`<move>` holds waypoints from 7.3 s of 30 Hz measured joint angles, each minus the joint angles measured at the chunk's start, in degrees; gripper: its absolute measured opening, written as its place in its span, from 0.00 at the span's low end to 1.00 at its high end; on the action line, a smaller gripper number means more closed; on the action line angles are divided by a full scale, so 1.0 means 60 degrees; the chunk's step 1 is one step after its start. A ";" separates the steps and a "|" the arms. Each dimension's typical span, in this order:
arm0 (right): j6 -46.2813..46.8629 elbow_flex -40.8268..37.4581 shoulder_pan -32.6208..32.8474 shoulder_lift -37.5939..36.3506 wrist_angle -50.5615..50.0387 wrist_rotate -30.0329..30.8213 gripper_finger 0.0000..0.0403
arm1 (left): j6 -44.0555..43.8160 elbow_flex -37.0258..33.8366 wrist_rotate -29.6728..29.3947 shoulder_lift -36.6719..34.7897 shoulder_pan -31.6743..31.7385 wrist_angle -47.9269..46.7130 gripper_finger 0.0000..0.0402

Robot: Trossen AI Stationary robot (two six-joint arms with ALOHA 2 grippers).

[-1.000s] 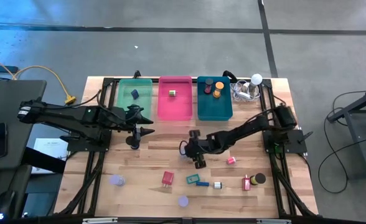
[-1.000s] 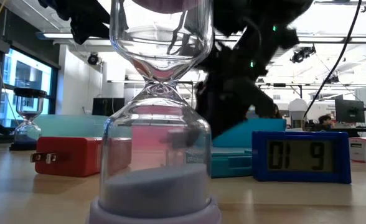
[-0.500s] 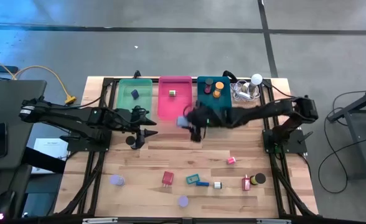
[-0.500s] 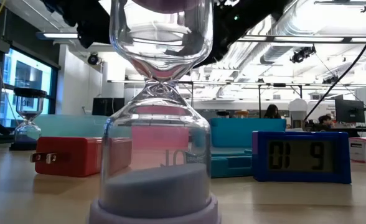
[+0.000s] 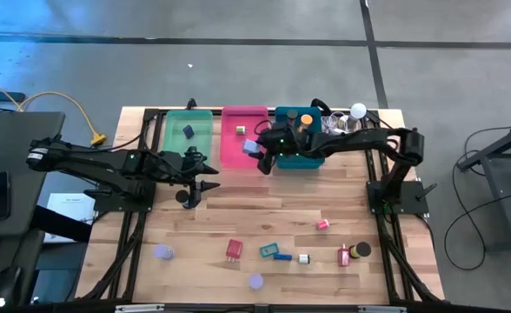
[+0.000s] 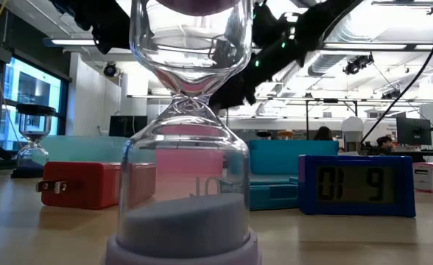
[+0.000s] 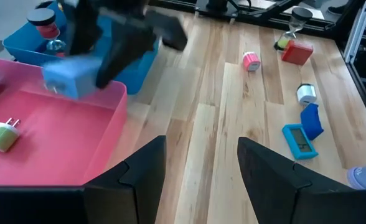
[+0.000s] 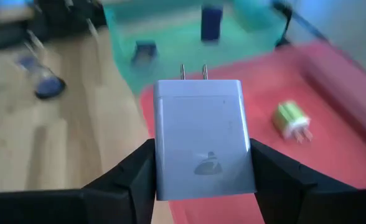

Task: Pick & Place Office items
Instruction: Put the purple charger adapter into the red bin, then put the blue hourglass into the blue bin

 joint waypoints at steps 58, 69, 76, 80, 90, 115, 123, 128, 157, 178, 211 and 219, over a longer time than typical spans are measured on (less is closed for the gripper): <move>0.0168 0.0011 0.0715 -0.1473 -0.0999 0.0311 0.59 | -0.0140 0.0005 0.1425 -0.0023 0.0000 -0.0023 0.48; 0.0604 0.0026 0.3095 -0.2983 -0.3212 0.0233 0.59 | -0.0015 0.1577 0.1244 0.0290 -0.0826 -0.3003 0.48; 0.1490 0.0022 0.4722 -0.2977 -0.3712 0.0556 0.59 | -0.0283 0.2566 -0.0324 0.1103 -0.1816 -0.4398 0.48; 0.1762 0.0018 0.5535 -0.2951 -0.3818 0.1290 0.59 | -0.0989 0.2936 -0.0934 0.1563 -0.2389 -0.5811 0.48; 0.2273 -0.0036 0.6847 -0.2951 -0.3850 0.2771 0.59 | -0.4825 0.3122 -0.0890 0.2186 -0.3398 -0.9334 0.48; 0.2164 -0.0237 0.7059 -0.2951 -0.3639 0.2801 0.59 | -0.4719 0.3115 -0.0992 0.2178 -0.3617 -0.9245 0.79; 0.2169 -0.0237 0.7059 -0.2951 -0.3639 0.2880 0.59 | -0.5196 0.3111 -0.1094 0.2181 -0.3617 -0.8754 0.81; 0.2397 -0.0237 0.7059 -0.2951 -0.3639 0.3053 0.59 | -0.4716 0.3111 -0.1031 0.2438 -0.3617 -0.8918 0.80; 0.2024 -0.0231 0.7036 -0.2570 -0.3440 0.3056 0.59 | -0.2209 0.2647 -0.0249 0.2980 -0.2607 -0.8973 0.79; 0.1909 -0.0240 0.6626 -0.2256 -0.3290 0.3195 0.59 | -0.1191 0.1377 0.0661 0.2299 -0.1010 -0.7988 0.79; 0.1836 -0.0237 0.6622 -0.2259 -0.3217 0.3191 0.59 | -0.1104 0.1224 0.0518 0.2299 -0.1304 -0.7201 0.79; 0.1733 -0.0235 0.6618 -0.2259 -0.3213 0.3191 0.59 | -0.0779 0.1224 0.0124 0.2299 -0.1304 -0.7227 0.79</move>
